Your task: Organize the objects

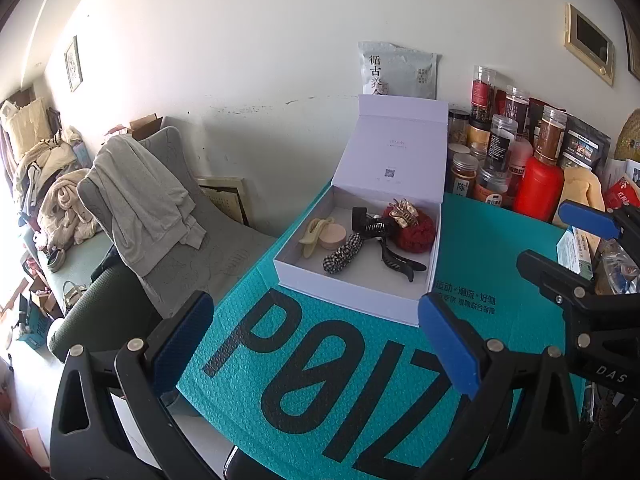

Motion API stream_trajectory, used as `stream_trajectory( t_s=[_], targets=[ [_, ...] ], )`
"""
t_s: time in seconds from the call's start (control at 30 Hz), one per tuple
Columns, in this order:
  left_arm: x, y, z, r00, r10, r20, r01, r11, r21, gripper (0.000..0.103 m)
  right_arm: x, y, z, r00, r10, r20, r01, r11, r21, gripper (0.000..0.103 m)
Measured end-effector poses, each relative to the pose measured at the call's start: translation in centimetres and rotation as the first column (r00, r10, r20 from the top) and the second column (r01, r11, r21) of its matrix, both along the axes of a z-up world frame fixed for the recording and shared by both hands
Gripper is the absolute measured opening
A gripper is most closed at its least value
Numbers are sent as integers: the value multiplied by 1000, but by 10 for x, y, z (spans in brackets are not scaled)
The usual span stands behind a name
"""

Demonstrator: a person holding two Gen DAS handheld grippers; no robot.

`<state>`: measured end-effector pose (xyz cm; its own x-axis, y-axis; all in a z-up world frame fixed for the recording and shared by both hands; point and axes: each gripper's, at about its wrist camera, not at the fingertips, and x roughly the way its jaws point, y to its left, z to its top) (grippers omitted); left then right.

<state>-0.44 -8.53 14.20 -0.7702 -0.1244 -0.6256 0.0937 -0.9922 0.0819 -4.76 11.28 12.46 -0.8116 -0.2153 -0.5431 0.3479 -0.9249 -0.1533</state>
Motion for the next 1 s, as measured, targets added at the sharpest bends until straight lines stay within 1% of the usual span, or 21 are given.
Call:
stream_trajectory(
  t_s=[0.2,0.6,0.67,0.8,1.0],
  targets=[
    [0,0,-4,1000,-5,11,5,999,40,102,2,1,-4,1000,5,15,-5,1000,-12,71],
    [1,2,-11,1000,-4,27,3,999,42,102,1,4,-8,1000,-12,29,13,1000,-12,71],
    [2,2,-12,1000,-6,30,4,999,47,102,1,5,-8,1000,-10,29,10,1000,-12,71],
    [3,5,-13,999,-11,35,10,999,33,102,2,5,-10,999,4,36,-4,1000,-16,71],
    [7,6,-15,999,-9,42,8,999,43,102,7,4,-11,999,8,41,-7,1000,-19,71]
  ],
)
